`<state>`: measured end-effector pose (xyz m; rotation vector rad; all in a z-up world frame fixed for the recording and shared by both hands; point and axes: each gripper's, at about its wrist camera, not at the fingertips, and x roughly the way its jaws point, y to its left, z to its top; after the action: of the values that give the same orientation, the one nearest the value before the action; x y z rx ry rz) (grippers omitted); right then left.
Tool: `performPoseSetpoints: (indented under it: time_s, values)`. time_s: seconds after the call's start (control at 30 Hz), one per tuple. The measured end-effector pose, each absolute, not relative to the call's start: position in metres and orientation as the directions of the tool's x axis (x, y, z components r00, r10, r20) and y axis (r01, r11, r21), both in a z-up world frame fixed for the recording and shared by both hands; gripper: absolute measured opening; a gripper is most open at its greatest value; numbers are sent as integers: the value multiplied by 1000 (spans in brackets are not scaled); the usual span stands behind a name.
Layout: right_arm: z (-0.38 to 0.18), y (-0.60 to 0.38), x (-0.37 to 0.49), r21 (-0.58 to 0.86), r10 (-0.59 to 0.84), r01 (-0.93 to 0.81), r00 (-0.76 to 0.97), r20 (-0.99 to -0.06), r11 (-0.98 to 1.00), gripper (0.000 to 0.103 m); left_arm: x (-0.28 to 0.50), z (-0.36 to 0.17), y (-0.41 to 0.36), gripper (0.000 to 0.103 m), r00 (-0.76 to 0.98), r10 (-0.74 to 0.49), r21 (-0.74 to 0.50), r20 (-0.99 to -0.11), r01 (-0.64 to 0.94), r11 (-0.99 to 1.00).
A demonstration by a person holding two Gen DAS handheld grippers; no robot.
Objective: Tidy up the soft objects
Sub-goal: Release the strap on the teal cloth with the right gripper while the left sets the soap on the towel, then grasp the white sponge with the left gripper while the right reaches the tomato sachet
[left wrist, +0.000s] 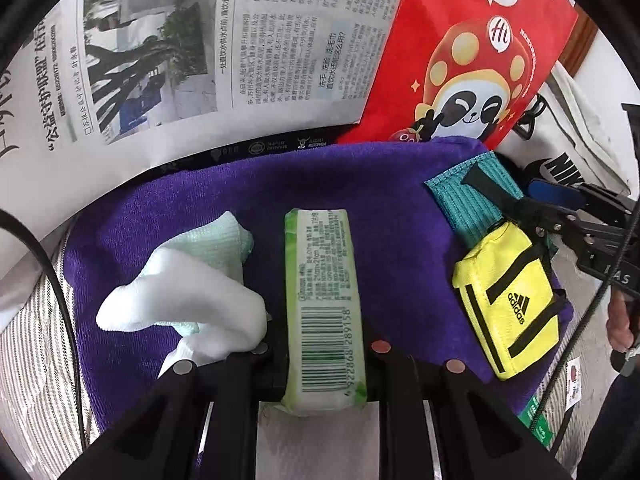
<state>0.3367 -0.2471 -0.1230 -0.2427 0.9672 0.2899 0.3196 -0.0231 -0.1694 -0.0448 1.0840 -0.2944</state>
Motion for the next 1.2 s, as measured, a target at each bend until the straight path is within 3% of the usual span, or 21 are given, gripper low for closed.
performPoseSetpoints:
  time_s: [0.17,0.33,0.63,0.93,1.2]
  values:
    - [-113,-251,329,-68,135,-336,545,-828,940,45,321,-172,-30,20,422,-265,-187,-867,218,958]
    - [-96,-259,310,-72,137,-335,559,-818,939,45,318,-171,-35,37,396,-283,-209,-873,220,953]
    - [-72,-284,267,-71,123,-297,586,-801,952,47,304,-160,-54,56,387,-214,-136,-897,218,966]
    - [-77,-297,227,-61,116,-267,598,-793,962,51,276,-137,-67,60,417,-124,-31,-900,223,974]
    - [-80,-316,185,-14,124,-220,603,-788,976,51,225,-110,-66,60,465,-168,-40,-869,273,961]
